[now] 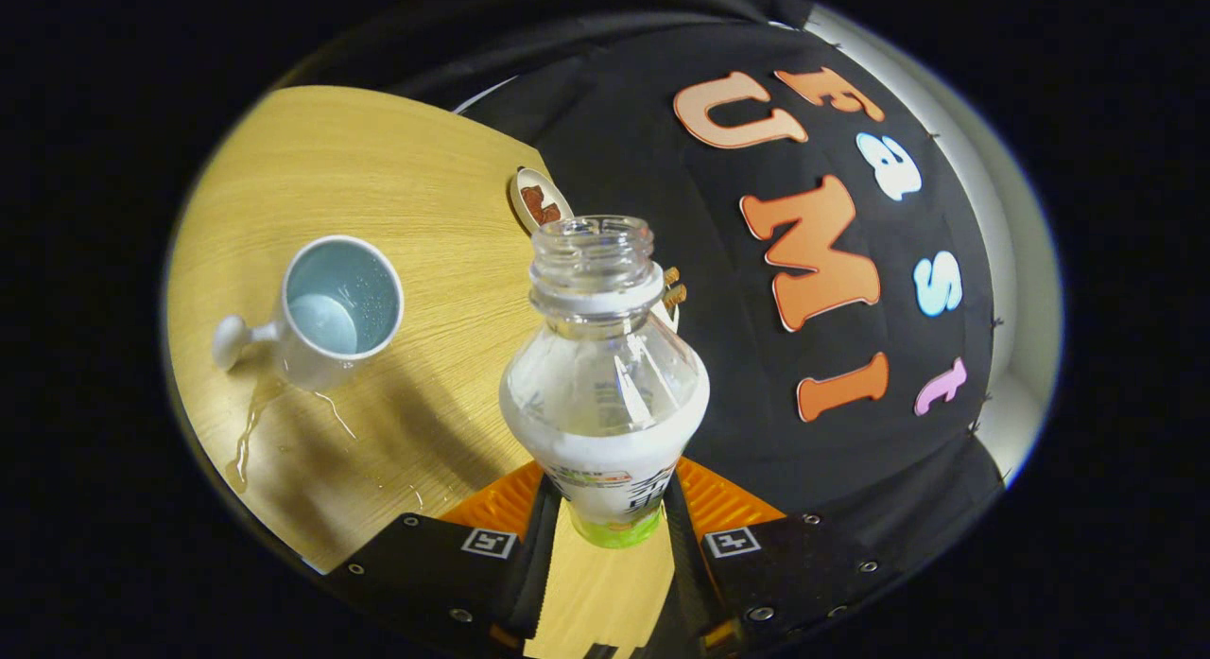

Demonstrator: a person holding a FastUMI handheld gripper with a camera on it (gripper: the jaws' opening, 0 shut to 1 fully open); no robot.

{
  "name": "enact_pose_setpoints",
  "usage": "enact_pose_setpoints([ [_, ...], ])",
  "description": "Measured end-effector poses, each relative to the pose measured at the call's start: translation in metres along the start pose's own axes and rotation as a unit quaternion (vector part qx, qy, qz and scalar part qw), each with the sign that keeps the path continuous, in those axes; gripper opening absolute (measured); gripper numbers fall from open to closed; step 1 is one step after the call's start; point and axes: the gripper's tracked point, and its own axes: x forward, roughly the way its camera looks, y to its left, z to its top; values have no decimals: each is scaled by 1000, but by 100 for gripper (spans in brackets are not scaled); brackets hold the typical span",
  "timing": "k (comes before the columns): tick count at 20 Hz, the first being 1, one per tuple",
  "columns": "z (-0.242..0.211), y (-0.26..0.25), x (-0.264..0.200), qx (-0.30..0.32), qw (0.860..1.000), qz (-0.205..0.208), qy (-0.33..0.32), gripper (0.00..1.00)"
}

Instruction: Take the bottle from table, then pour the juice into the cup, finally place the bottle on the coaster

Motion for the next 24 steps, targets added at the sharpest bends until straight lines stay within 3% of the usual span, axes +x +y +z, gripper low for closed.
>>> enact_pose_setpoints([
  [12, 15, 10, 16, -141, 989, -11, -30, 58],
  [24, 31, 5, 33, -252, 966, -28, -57, 58],
])
